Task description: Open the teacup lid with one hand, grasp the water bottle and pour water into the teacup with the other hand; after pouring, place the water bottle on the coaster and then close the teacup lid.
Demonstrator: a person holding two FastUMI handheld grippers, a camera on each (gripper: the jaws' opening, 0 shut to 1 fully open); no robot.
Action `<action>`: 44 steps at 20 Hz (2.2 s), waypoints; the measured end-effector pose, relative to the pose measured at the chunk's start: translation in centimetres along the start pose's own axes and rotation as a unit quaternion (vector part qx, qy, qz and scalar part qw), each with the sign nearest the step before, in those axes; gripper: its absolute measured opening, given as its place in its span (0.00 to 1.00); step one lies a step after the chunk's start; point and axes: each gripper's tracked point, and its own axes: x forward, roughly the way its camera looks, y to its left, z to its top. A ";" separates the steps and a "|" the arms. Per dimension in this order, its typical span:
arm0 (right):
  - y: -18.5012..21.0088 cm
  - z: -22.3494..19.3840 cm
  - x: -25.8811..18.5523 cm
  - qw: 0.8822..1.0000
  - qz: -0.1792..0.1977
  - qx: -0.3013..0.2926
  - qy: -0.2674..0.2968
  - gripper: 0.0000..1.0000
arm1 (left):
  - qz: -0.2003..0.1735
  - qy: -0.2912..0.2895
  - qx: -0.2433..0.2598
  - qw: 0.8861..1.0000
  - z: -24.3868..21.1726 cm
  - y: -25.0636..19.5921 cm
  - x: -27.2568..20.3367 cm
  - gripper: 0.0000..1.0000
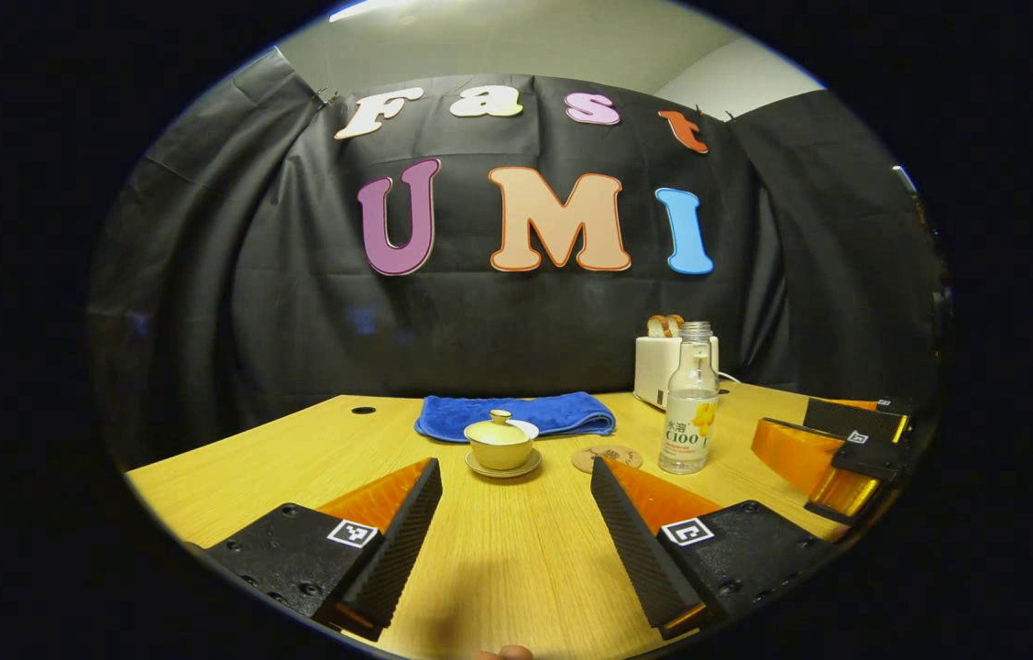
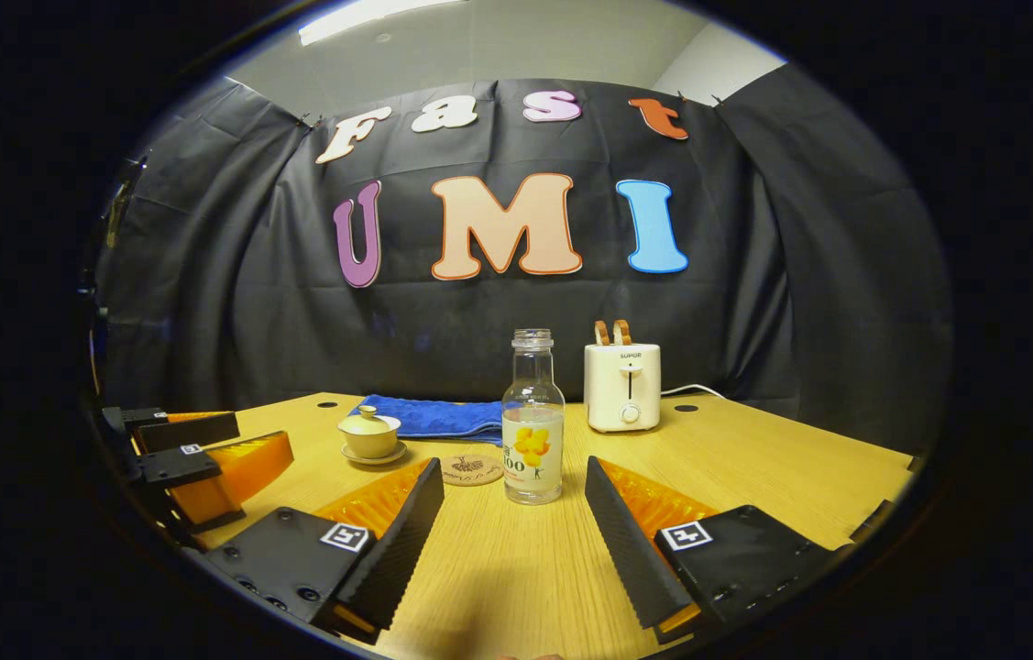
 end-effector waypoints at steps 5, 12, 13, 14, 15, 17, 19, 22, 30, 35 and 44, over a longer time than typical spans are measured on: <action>-0.2 0.0 0.5 1.000 0.018 0.000 0.001 0.99 | -0.005 0.004 0.000 1.000 -0.2 0.8 5.2 0.96; -1.2 0.0 1.0 1.000 0.023 0.001 0.002 0.98 | -0.008 0.004 0.000 1.000 -0.4 1.7 12.1 0.96; -1.4 0.0 1.1 1.000 0.021 0.000 0.002 0.98 | -0.010 0.003 0.001 1.000 -0.4 1.7 12.8 0.96; -1.5 0.1 1.1 1.000 0.020 0.000 0.002 0.98 | -0.010 0.004 0.002 1.000 -0.6 1.7 13.5 0.96; -1.7 0.0 1.1 1.000 0.018 0.000 0.002 0.98 | -0.009 0.005 0.002 1.000 -0.6 1.8 14.0 0.96; -2.1 0.1 1.3 1.000 0.015 0.000 0.002 0.98 | -0.006 0.006 0.005 1.000 -0.6 1.8 15.5 0.96; -2.7 0.1 1.3 1.000 0.011 0.000 0.002 0.98 | -0.002 0.013 0.015 1.000 -0.8 1.9 16.7 0.96; -3.5 0.2 1.4 1.000 0.003 0.000 0.001 0.98 | 0.004 0.038 0.020 0.999 -1.6 2.0 18.2 0.96; -4.8 0.3 1.5 1.000 -0.011 -0.001 0.000 0.99 | 0.011 0.083 0.037 0.996 -2.9 2.0 19.4 0.96; -4.8 0.3 1.6 1.000 -0.011 -0.001 0.001 0.99 | 0.008 0.086 0.041 0.995 -2.9 1.9 19.5 0.86; -5.1 0.4 1.5 1.000 -0.014 -0.001 0.001 0.98 | 0.013 0.085 0.044 0.995 -2.9 2.1 19.6 0.41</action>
